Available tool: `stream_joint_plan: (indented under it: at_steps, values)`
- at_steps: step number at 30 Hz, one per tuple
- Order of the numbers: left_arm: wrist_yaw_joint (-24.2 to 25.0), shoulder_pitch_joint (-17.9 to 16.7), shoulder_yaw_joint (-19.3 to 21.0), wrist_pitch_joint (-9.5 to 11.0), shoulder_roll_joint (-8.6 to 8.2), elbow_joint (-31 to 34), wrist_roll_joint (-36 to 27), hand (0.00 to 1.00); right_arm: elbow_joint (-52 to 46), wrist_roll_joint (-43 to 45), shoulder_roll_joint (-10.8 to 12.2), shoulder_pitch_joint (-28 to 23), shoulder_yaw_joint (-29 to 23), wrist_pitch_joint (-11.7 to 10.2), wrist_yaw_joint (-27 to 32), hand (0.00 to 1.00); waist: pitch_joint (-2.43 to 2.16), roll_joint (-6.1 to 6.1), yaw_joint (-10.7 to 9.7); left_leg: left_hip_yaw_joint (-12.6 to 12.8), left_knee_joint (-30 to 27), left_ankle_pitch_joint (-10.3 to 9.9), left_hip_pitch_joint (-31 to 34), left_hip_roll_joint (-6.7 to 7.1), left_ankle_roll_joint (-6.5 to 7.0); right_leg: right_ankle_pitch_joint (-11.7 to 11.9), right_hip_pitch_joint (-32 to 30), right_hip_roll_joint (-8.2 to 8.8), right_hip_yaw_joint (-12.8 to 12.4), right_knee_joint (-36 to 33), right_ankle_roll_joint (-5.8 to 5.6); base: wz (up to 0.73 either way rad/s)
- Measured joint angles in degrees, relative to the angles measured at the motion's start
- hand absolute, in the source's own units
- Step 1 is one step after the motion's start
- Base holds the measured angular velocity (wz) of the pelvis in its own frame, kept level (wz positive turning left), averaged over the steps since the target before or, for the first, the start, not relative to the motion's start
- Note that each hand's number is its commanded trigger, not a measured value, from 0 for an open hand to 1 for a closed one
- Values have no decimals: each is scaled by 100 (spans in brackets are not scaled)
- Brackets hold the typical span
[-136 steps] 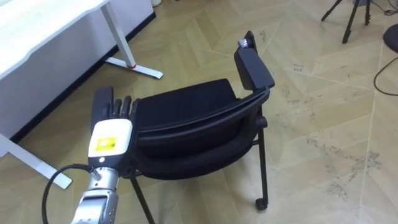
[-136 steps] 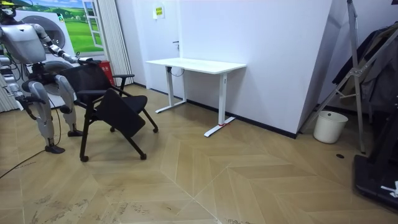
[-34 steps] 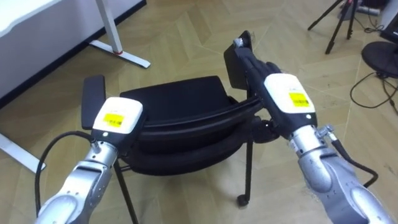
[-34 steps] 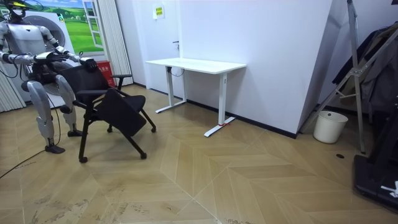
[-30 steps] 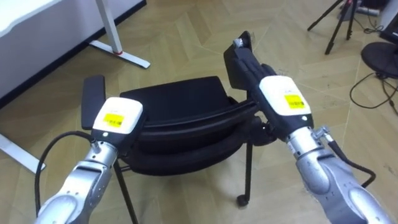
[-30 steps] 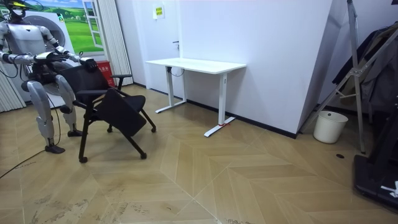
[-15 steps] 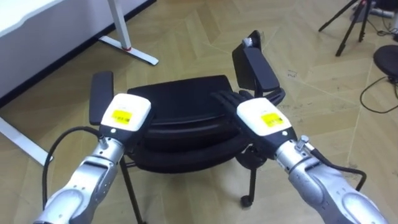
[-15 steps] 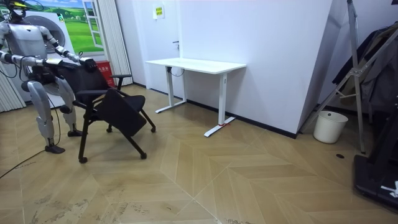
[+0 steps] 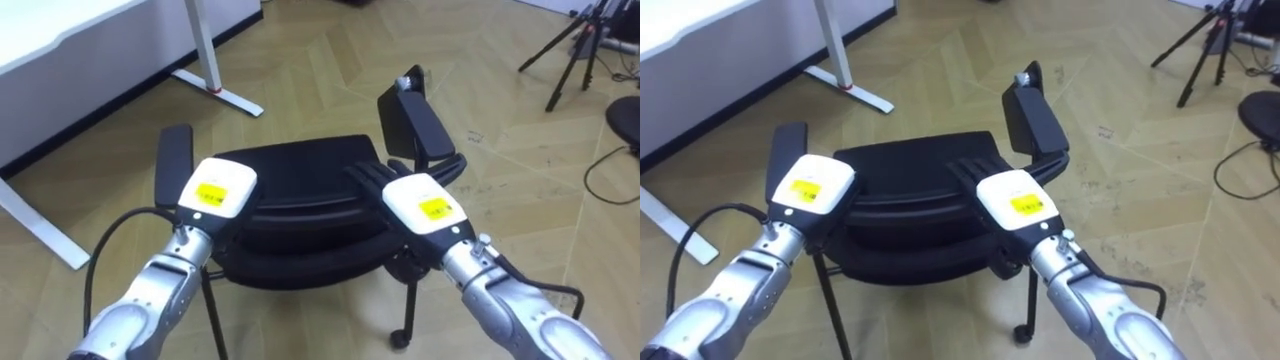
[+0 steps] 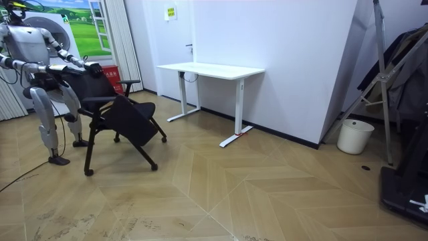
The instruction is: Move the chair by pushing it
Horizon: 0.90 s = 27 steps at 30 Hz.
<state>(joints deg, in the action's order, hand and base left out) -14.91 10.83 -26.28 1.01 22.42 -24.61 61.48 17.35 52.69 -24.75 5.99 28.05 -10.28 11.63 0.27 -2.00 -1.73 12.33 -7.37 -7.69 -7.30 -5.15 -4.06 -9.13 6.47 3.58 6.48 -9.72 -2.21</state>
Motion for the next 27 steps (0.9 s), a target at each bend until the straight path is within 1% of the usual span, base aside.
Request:
stream_joint_plan:
  at_steps: [1, 4, 6, 8, 13, 18, 22, 23, 24, 25, 27]
  values:
    - [-1, 12, -12, 10, -11, -18, -3, 100, 60, 27, -1, 0, 7, -15, 67, 0, 20, 32, 21, 4, 1, 0, -10, 0, 0, 0, 12, 0, -2, 4, 0, 0]
    - [-1, 29, -29, 39, -8, -17, -11, 100, 196, 62, -3, 0, 11, -64, 270, 0, 27, 61, 47, 6, 1, 0, -1, 0, 0, 0, -4, -1, -4, 2, 0, 0]
    - [-5, 30, -29, 56, -1, -18, -61, 100, 236, 63, -3, 1, 10, -97, 370, 0, 25, 96, 46, 8, 0, -1, 3, 0, 2, 5, -10, 1, 0, 1, -1, 0]
    - [4, 29, -31, 115, 34, -21, -124, 100, 276, 65, -4, -3, 10, -148, 487, 0, 15, 125, 44, 12, 0, -2, -1, 0, 3, 8, -8, 3, -3, -2, 2, 0]
    - [32, 28, -35, 148, 34, -20, -180, 100, 329, 65, -10, -5, 10, -167, 662, 0, 11, 195, 38, 7, 0, -3, 9, 0, 3, 8, -8, 3, 10, 3, 2, 0]
    - [34, 29, -33, 164, 33, 1, -179, 100, 440, 178, -12, -2, 7, -176, 867, 0, 4, 210, 36, 3, 0, -3, 75, 1, 4, 8, -40, 4, 27, 6, 2, 1]
    - [28, 30, -33, 171, 5, 1, -177, 100, 653, 337, -9, 35, 6, -229, 1148, 0, 1, 215, 28, -28, -1, -3, 77, 5, 4, 8, -41, 11, 64, 8, 1, 3]
    - [27, 29, -32, 170, -2, 1, -176, 100, 695, 383, -9, 46, 6, -229, 1194, 15, 0, 216, 28, -32, -1, -3, 78, 5, 4, 8, -39, 11, 69, 8, 1, 3]
    - [27, 29, -32, 170, -6, 1, -176, 100, 711, 389, -9, 51, 6, -229, 1208, 85, 0, 217, 28, -33, -1, -3, 79, 5, 4, 8, -38, 11, 71, 8, 1, 0]
    - [29, 29, -30, 167, -21, 0, -176, 100, 750, 396, -7, 69, 6, -229, 1235, 100, 1, 219, 28, -38, -1, -3, 79, 5, 4, 8, -37, 13, 78, 8, 1, 0]
    - [36, 29, -34, 152, -52, -1, -175, 100, 849, 399, 0, 114, 6, -229, 1316, 100, 1, 219, 22, -73, -1, -3, 80, 9, 4, 8, -32, 19, 99, 8, 1, 5]
